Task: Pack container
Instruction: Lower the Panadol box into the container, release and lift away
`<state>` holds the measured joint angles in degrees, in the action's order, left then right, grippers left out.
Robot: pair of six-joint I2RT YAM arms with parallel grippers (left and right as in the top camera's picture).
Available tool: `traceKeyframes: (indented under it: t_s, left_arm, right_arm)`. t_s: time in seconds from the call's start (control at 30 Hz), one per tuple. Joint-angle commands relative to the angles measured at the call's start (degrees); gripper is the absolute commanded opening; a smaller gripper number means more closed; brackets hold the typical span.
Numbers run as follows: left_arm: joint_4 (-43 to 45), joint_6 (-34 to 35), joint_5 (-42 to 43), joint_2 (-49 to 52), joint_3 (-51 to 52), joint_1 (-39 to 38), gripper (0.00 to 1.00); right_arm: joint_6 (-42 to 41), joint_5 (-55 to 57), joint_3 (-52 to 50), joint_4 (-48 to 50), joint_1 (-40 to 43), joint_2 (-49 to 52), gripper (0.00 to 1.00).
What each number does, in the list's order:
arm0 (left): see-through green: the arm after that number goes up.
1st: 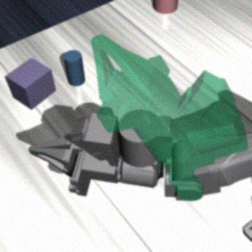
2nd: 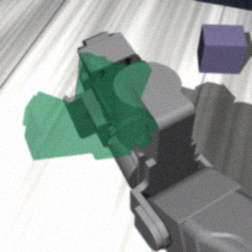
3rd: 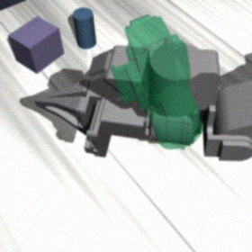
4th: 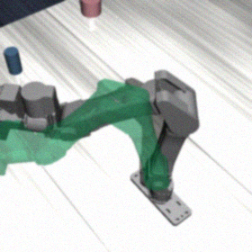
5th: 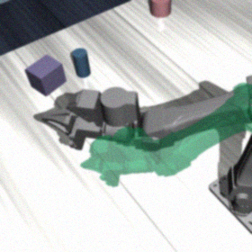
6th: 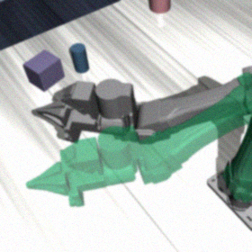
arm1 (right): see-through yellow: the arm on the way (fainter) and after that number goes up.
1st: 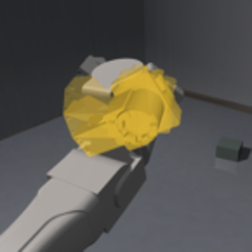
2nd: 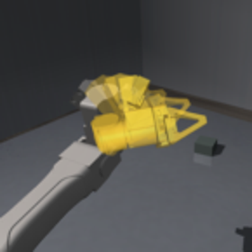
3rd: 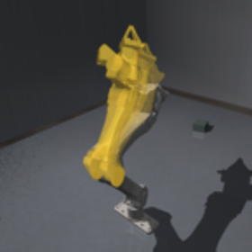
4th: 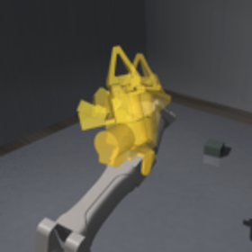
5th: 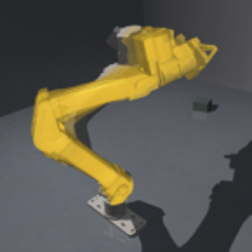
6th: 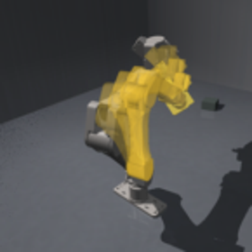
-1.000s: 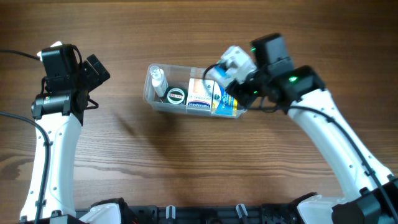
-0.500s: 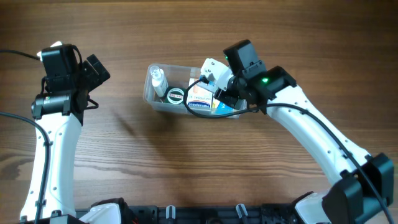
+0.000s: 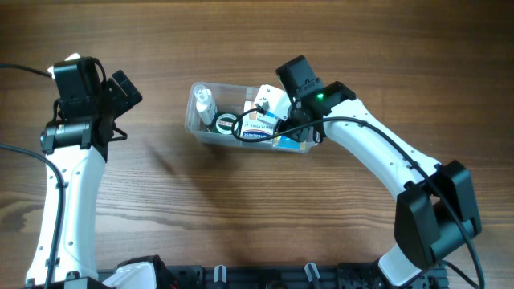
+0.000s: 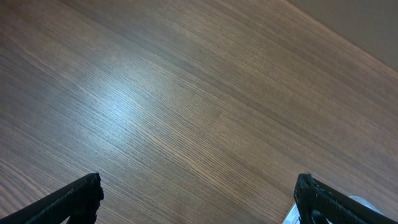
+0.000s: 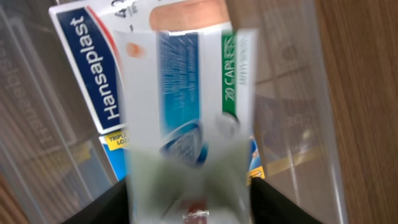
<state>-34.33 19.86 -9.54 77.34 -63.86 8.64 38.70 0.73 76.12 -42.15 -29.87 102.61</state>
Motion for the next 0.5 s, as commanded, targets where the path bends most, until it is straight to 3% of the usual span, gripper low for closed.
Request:
traceKeyframes:
  t_s: [0.0,0.13,0.23,0.47]
  left_arm:
    - [0.2,0.1,0.1,-0.5,-0.8,0.3,1.0]
    - [0.2,0.1,0.1,-0.5,-0.8,0.3,1.0]
    - [0.2,0.1,0.1,-0.5,-0.8,0.3,1.0]
    - [0.2,0.1,0.1,-0.5,-0.8,0.3,1.0]
  right_arm:
    - [0.3,1.0,0.0,0.8,-0.1,0.8,0.75]
    - [-0.4,1.0,0.0,1.4,-0.1,0.3,0.89]
    - [-6.7,1.0,0.0,3.6,0.0,-2.4,0.98]
    - [-11.7,0.6,0.0,3.7,2.2,-8.8,1.0]
